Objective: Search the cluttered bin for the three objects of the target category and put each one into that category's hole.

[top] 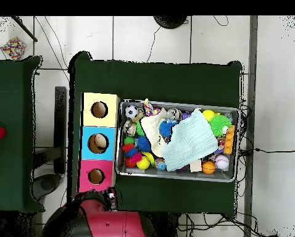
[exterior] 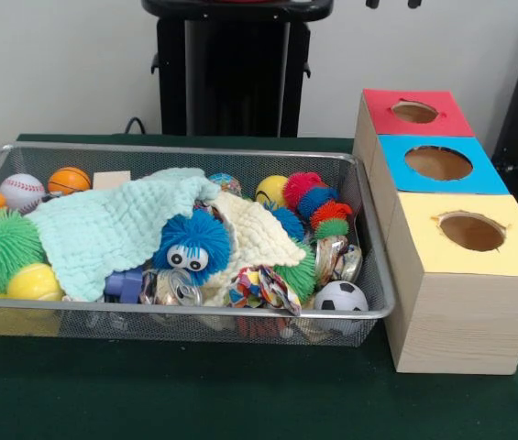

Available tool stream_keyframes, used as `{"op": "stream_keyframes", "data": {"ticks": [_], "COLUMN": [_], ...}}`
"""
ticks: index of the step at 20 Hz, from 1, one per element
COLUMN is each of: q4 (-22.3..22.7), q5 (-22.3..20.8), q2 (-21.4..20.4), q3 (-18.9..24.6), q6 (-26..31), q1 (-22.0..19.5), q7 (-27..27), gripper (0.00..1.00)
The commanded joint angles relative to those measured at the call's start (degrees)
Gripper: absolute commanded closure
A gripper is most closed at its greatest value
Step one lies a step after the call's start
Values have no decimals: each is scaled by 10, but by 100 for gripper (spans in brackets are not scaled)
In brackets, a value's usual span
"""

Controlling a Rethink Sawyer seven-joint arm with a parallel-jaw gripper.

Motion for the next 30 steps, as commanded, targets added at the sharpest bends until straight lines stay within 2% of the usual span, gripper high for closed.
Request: {"op": "stream_keyframes", "data": {"ticks": [1,6,24,30], "q4": [8,-11,-48,-65], "q5": [-2,-19,-11,-18], "q2": [24,38,85,84], "q3": [3,-3,13,-1], "q6": [-15,-23,-9,18], "q1": [-27,-28,-49,-29], "q7": [79,86,78,96], "gripper": [0,0,0,0]}}
